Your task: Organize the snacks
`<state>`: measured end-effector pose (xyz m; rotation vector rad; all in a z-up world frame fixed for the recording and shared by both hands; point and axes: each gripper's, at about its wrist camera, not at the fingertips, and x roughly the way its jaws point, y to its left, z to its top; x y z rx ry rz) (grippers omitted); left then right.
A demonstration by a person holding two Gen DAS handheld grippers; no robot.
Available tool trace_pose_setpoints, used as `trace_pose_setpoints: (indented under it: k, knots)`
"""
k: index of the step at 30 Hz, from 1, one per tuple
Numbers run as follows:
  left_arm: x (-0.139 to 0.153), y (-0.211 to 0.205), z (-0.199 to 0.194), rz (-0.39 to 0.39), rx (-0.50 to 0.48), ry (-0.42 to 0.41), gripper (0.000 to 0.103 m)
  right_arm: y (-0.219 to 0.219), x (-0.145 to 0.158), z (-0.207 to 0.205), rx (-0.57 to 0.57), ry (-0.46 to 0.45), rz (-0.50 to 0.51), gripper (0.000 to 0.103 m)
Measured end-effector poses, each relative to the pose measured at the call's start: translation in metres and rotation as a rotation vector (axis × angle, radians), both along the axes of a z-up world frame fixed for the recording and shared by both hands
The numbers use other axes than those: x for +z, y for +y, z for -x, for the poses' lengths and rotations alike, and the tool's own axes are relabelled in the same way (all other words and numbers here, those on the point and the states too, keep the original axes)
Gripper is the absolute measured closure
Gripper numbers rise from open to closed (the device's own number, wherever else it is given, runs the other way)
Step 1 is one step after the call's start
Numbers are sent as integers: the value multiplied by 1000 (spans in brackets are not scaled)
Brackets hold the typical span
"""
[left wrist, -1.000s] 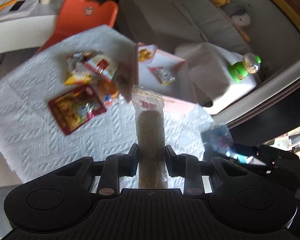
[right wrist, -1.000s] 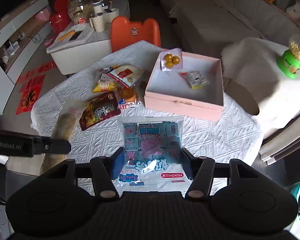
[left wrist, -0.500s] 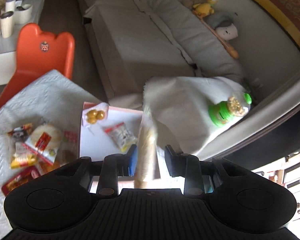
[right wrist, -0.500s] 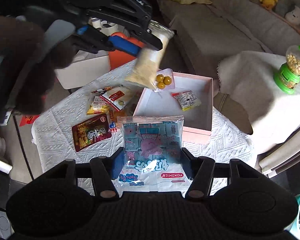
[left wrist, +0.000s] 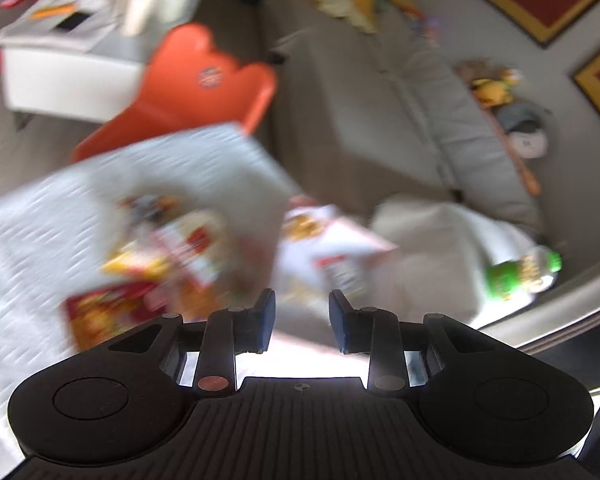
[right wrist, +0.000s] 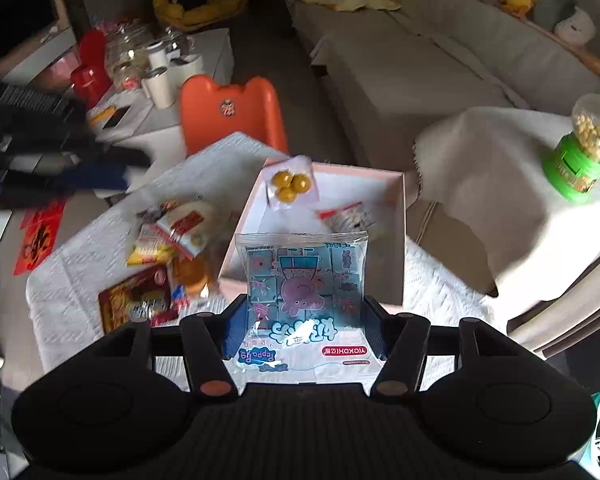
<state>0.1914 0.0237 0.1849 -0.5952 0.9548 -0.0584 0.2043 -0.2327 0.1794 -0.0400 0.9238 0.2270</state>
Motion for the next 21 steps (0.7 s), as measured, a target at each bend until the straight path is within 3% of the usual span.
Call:
trace_pose_setpoints:
  k: [3,4,8,11,16,21]
  knots:
    - [-23,28,27,-2,59,62,70,11,-3,-25,-33,-86,8,29]
    - [-32,36,36,2,84,85,70,18,-6,-31,-23,-90,25,29]
    - [-65,65,61,29,169,165,70,43,-24,-38,36,-17,16,29]
    - [-89,76,70,37,170,176,70,66,-42,-36,101,53,17,29]
    - [-122,76,54,32,62,152,70,105,-75,-36,177,99,74,29]
    - [-108,49,-33,-62,-202,0,70,106,-100,-26,138,132,5,29]
